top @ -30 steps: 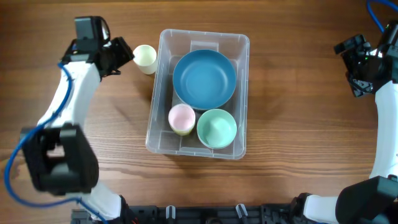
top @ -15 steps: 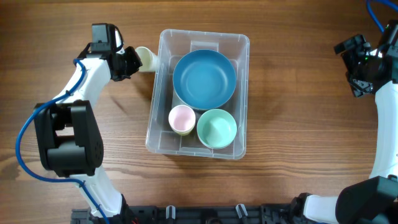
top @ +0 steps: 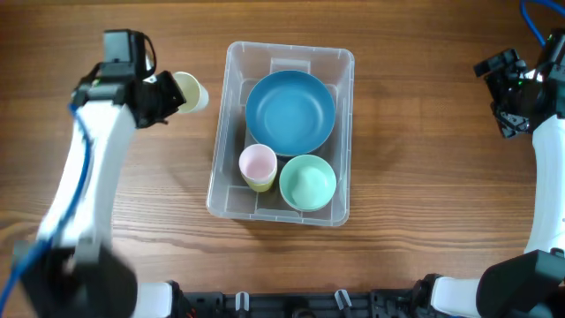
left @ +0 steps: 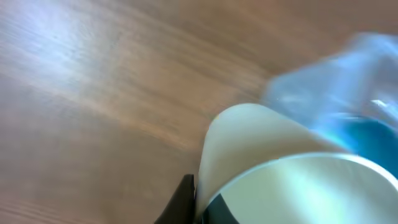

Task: Pack container
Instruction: 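Stack the cream cup into the pink cup in the bin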

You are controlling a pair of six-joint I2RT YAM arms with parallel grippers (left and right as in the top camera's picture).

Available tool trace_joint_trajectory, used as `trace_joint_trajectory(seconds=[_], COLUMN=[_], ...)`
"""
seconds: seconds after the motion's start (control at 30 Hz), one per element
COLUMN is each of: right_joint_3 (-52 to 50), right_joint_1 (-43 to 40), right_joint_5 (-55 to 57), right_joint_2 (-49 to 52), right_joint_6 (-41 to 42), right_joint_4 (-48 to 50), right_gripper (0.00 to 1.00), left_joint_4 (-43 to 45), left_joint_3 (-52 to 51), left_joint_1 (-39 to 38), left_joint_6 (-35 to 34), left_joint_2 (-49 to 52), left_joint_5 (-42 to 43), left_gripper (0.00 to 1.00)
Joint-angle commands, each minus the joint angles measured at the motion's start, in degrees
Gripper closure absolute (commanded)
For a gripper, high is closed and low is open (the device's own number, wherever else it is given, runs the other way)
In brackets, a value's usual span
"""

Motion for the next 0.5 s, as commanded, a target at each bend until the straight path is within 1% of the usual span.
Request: trace_joint_trajectory(seconds=[0.0,0.13,0.2,0.27,0.37,0.47], right_joint_3=[0.57,0.57,0.57,0.57,0.57,0.57], right_joint_1=[0.2,0.2,0.2,0.2,0.2,0.2], right_joint_5=[-0.31,-0.31,-0.31,-0.28,-0.31,-0.31], right_joint_2=[0.66,0.66,0.66,0.66,0.66,0.66], right_joint_6=[0.76,0.76,0.76,0.76,0.76,0.76], right_joint_4=[0.11,0.11,0.11,0.11,0.11,0.11], right_gripper=[0.01,0.0,0.0,0.0,0.0,0.0], left_joint_4=[-6.82,-17.0,-20.63,-23.12,-22.99,-20.52], left_joint_3=[1.27,1.27,1.18,0.63,-1.07,-3.78], left_joint_1=[-7.02,-17.2,-21.0,-24.22,-27.56,-29.97], left_joint_6=[1.07,0.0,-0.07,-1.88,-2.86,-3.28], left_joint_2=[-9.62,-13.31,-13.2,-13.0,-12.96,-12.41], left_joint_5=[-0.59,-0.61,-0.66,-1.75,-2.58,-3.67], left_gripper=[0.96,0.96,0.96,0.96,0.96,0.96])
